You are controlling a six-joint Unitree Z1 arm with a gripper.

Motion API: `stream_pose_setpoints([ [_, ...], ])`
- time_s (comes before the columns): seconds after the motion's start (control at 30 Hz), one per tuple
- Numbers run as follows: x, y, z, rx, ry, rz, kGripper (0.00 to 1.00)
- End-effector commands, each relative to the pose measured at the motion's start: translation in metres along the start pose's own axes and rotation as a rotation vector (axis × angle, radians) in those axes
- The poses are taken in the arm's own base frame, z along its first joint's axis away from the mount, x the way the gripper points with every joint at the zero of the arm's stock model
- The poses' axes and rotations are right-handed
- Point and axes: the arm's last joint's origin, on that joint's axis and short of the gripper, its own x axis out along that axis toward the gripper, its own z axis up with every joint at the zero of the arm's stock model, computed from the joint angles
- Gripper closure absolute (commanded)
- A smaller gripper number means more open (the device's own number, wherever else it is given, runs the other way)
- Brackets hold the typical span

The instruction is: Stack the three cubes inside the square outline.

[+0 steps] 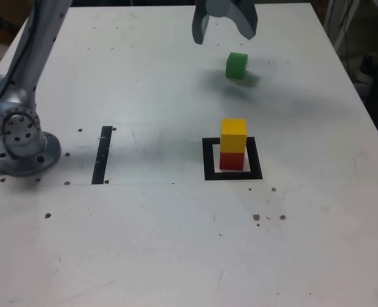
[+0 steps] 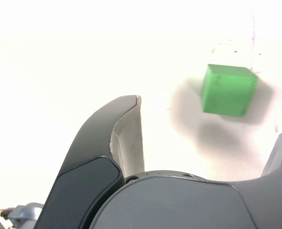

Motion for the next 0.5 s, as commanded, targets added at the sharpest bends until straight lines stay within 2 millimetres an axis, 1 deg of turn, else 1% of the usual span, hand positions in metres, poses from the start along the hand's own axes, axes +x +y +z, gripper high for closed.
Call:
stream_pose_setpoints([
  [0.0, 0.011, 0.002, 0.009, 0.023, 0.007, -0.007, 0.01],
  [0.17, 0.030, 0.004, 0.022, 0.066, 0.021, -0.036, 0.02],
  [0.33, 0.041, 0.005, 0.032, 0.089, 0.023, -0.051, 0.05],
  [0.47, 0.048, 0.006, 0.038, 0.107, 0.024, -0.066, 0.10],
])
